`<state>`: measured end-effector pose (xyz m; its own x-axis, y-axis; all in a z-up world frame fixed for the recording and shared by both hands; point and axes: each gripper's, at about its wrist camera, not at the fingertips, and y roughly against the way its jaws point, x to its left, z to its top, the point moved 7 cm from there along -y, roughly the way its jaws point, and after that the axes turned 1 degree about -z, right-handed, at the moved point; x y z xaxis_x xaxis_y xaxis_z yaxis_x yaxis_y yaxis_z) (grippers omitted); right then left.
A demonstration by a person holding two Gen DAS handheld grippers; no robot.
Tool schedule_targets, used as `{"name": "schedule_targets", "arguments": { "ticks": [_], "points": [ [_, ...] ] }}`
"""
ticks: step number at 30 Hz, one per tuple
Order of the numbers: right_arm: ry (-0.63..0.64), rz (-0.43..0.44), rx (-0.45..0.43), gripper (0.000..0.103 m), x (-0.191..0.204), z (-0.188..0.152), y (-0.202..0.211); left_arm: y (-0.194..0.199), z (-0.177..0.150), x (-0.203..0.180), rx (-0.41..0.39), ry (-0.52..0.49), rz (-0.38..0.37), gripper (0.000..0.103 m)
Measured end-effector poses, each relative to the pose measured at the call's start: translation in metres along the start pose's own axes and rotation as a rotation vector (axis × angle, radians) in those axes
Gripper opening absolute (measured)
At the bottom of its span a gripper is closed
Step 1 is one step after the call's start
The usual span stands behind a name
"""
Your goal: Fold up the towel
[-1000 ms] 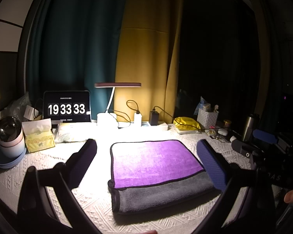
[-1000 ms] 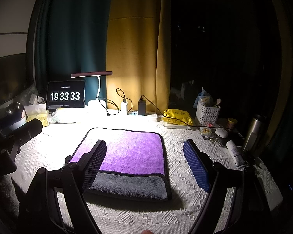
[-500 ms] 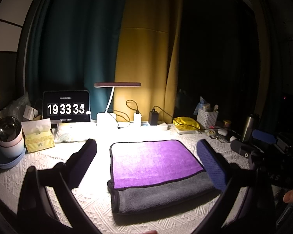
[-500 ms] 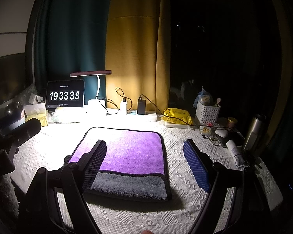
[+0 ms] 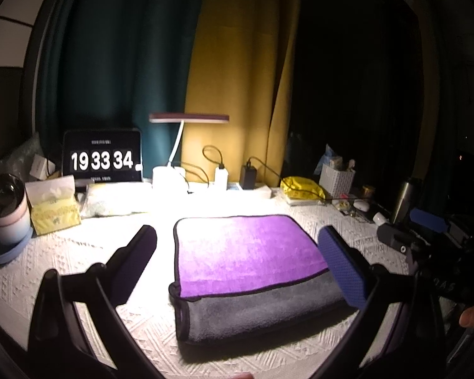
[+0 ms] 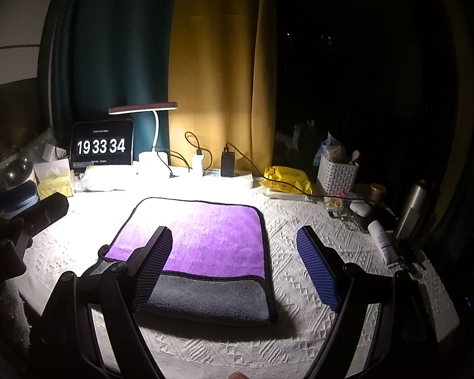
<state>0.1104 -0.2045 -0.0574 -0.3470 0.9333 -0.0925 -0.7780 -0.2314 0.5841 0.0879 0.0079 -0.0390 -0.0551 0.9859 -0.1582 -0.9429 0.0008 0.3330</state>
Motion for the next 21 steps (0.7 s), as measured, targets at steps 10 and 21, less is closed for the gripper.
{"name": "schedule_targets", "arguments": {
  "ticks": [10,21],
  "points": [
    [-0.02,0.004,0.109,0.084,-0.014,-0.027,-0.043,-0.052,-0.037,0.022,0.18,0.042,0.002,0.102],
    [-0.064,0.02,0.234,0.082,-0.037,-0.058,-0.093,-0.092,-0.085,0.044,0.363,0.12,0.008,0.098]
  ]
}}
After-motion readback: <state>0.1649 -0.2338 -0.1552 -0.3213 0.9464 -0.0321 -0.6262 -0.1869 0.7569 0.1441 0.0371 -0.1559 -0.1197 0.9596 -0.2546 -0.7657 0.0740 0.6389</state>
